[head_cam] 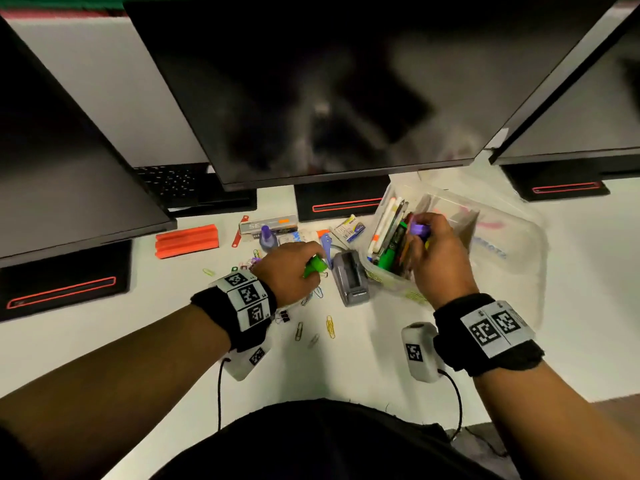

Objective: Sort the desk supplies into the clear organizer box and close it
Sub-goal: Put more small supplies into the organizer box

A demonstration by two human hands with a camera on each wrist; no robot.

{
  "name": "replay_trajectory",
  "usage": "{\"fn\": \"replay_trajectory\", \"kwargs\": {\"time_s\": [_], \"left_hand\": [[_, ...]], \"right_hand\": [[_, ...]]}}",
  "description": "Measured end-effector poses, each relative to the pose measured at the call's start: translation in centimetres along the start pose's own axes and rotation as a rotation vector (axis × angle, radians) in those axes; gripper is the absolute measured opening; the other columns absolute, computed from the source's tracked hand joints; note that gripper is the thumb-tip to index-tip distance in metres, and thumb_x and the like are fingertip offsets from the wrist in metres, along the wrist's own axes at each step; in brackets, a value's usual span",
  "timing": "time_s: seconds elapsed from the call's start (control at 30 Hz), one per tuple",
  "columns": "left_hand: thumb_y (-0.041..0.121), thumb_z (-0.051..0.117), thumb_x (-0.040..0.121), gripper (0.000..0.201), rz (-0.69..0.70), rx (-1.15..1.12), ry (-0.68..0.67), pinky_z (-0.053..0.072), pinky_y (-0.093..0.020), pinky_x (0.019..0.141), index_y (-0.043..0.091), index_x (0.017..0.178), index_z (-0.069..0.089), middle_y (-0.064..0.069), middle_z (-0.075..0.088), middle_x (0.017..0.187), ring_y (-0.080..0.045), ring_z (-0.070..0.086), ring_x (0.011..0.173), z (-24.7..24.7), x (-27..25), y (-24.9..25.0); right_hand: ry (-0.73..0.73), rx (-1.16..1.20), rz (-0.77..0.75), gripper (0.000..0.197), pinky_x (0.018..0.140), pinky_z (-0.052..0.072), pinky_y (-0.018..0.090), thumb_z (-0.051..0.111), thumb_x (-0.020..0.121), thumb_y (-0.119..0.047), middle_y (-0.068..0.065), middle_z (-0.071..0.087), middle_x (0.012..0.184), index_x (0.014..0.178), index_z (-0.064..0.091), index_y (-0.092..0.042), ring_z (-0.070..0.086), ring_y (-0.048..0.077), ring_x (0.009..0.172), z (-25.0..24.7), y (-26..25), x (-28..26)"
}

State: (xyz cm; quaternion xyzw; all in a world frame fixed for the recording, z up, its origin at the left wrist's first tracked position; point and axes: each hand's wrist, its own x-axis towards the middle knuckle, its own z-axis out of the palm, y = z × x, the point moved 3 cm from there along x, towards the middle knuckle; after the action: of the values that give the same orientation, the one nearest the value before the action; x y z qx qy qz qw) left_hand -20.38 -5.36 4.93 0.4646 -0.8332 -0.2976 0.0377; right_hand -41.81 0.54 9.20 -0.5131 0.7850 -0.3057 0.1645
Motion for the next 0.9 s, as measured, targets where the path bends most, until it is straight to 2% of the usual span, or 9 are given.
{"fn": "replay_trajectory", "kwargs": {"time_s": [0.1, 0.27, 0.4, 0.47, 0.57, 0.63, 0.7, 0.8, 0.9], "left_hand": [[0.021, 0.055, 0.088, 0.035, 0.071, 0.005, -0.01, 0.038, -0.024, 0.087, 0.021, 0.122, 0.052, 0.0, 0.059, 0.116, -0.019, 0.053, 0.108, 0.2, 0.8, 2.7], [0.025, 0.057, 0.086, 0.039, 0.187, 0.006, 0.038, 0.038, -0.023, 0.084, 0.023, 0.124, 0.052, 0.0, 0.059, 0.115, -0.019, 0.053, 0.106, 0.6, 2.7, 7.0], [0.021, 0.06, 0.085, 0.04, 0.25, -0.061, 0.09, 0.037, -0.023, 0.083, 0.018, 0.124, 0.053, -0.004, 0.06, 0.115, -0.02, 0.054, 0.104, 1.1, 4.4, 10.7], [0.018, 0.062, 0.084, 0.04, 0.26, -0.11, 0.083, 0.041, -0.025, 0.087, 0.017, 0.123, 0.054, -0.006, 0.06, 0.115, -0.022, 0.055, 0.104, 1.8, 5.3, 12.1], [0.017, 0.063, 0.083, 0.038, 0.256, -0.141, 0.054, 0.043, -0.026, 0.086, 0.018, 0.121, 0.054, -0.006, 0.06, 0.113, -0.022, 0.055, 0.102, 2.9, 6.1, 13.1], [0.017, 0.063, 0.083, 0.038, 0.249, -0.139, 0.053, 0.042, -0.025, 0.084, 0.019, 0.12, 0.054, -0.006, 0.059, 0.112, -0.022, 0.055, 0.102, 3.4, 6.5, 13.1], [0.016, 0.062, 0.084, 0.038, 0.239, -0.123, 0.036, 0.04, -0.023, 0.086, 0.02, 0.121, 0.054, -0.005, 0.058, 0.116, -0.021, 0.054, 0.105, 3.8, 6.7, 12.9], [0.011, 0.06, 0.085, 0.042, 0.26, -0.101, -0.02, 0.04, -0.025, 0.094, 0.018, 0.126, 0.051, -0.005, 0.054, 0.125, -0.02, 0.051, 0.114, 4.5, 7.0, 13.2], [0.01, 0.06, 0.085, 0.045, 0.293, -0.059, -0.081, 0.04, -0.029, 0.101, 0.017, 0.129, 0.05, -0.005, 0.052, 0.13, -0.022, 0.049, 0.119, 5.1, 7.1, 13.5]], "right_hand": [[0.039, 0.001, 0.059, 0.027, 0.084, 0.041, 0.026, 0.052, 0.092, -0.012, 0.017, 0.062, 0.115, 0.119, 0.054, -0.01, 0.059, 0.032, 0.101, -0.9, 3.1, -0.3], [-0.014, -0.157, 0.023, 0.025, 0.078, 0.046, 0.034, 0.058, 0.089, -0.017, 0.018, 0.058, 0.112, 0.113, 0.056, -0.011, 0.058, 0.036, 0.097, -0.7, 5.0, -1.1], [0.007, -0.1, 0.039, 0.032, 0.088, 0.046, 0.033, 0.066, 0.083, -0.019, 0.015, 0.058, 0.112, 0.113, 0.059, -0.01, 0.057, 0.032, 0.104, -0.8, 5.5, -0.9], [-0.029, -0.086, 0.044, 0.037, 0.091, 0.043, 0.029, 0.068, 0.079, -0.013, 0.016, 0.056, 0.114, 0.115, 0.059, -0.008, 0.055, 0.032, 0.105, -1.0, 5.8, -1.0], [-0.042, -0.082, 0.009, 0.034, 0.077, 0.032, 0.014, 0.065, 0.075, 0.001, 0.02, 0.056, 0.109, 0.109, 0.061, -0.002, 0.056, 0.034, 0.1, -1.4, 6.4, -1.1], [-0.005, -0.051, 0.022, 0.031, 0.074, 0.029, 0.009, 0.061, 0.075, 0.006, 0.019, 0.058, 0.106, 0.105, 0.063, -0.002, 0.058, 0.032, 0.097, -1.7, 7.0, -1.3], [0.058, 0.03, 0.063, 0.031, 0.08, 0.035, 0.013, 0.055, 0.075, 0.009, 0.016, 0.062, 0.106, 0.103, 0.064, -0.003, 0.059, 0.03, 0.096, -1.9, 7.6, -1.5], [0.169, 0.113, 0.134, 0.026, 0.076, 0.042, 0.023, 0.052, 0.077, 0.008, 0.015, 0.064, 0.1, 0.097, 0.064, -0.003, 0.06, 0.029, 0.09, -2.1, 8.0, -1.9], [0.223, -0.032, 0.078, 0.018, 0.077, 0.04, 0.027, 0.057, 0.075, 0.005, 0.019, 0.063, 0.092, 0.089, 0.066, 0.0, 0.058, 0.036, 0.089, -2.1, 8.4, -2.1]]}}
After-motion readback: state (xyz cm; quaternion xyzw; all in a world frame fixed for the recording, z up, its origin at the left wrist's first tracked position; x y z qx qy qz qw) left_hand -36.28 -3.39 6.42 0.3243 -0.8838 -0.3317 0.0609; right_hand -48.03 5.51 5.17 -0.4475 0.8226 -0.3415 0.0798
